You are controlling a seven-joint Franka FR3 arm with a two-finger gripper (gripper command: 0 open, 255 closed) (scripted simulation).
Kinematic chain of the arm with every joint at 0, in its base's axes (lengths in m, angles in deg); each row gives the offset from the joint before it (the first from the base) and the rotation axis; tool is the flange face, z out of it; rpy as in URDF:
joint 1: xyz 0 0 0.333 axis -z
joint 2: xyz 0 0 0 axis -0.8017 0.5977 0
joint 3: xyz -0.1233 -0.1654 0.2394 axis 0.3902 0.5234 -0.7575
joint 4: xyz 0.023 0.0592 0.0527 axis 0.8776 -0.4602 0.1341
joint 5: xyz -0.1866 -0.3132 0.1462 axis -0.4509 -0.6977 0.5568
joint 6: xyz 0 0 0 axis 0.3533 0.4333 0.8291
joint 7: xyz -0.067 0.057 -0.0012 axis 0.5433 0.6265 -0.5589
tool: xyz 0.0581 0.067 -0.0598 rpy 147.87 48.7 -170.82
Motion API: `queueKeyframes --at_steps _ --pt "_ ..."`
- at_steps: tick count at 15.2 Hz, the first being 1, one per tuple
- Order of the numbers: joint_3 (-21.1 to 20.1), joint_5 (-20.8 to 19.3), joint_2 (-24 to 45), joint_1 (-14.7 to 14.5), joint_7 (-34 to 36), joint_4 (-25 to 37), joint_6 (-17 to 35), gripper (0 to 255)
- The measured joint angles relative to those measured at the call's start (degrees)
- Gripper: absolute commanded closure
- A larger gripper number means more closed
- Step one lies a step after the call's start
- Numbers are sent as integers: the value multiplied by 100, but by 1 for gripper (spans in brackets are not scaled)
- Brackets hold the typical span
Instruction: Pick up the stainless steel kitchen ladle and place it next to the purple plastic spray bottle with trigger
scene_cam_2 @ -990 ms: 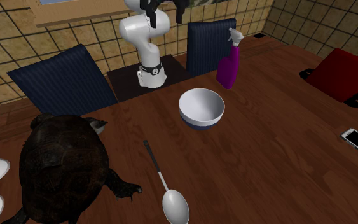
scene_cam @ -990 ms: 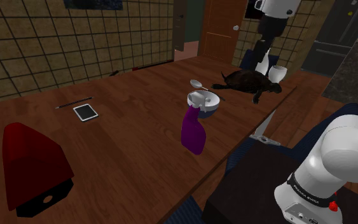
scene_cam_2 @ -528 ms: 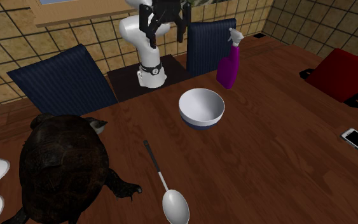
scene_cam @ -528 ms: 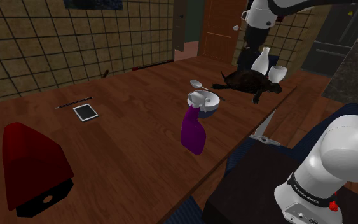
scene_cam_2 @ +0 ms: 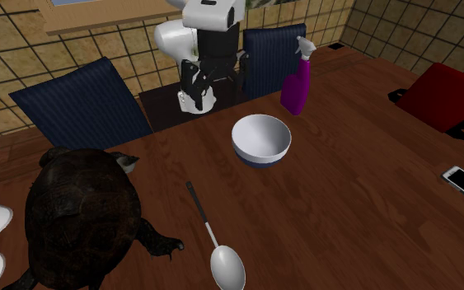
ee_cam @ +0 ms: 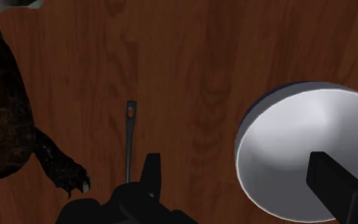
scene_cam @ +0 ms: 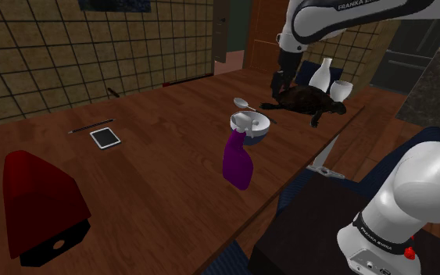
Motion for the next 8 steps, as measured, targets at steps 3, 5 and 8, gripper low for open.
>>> queueKeyframes --at_steps 3,5,8 --pt "133 23 594 58 -90 319 255 0" --pt "174 70 1073 65 -83 575 459 0" --pt "279 153 1712 130 -181 967 681 0"
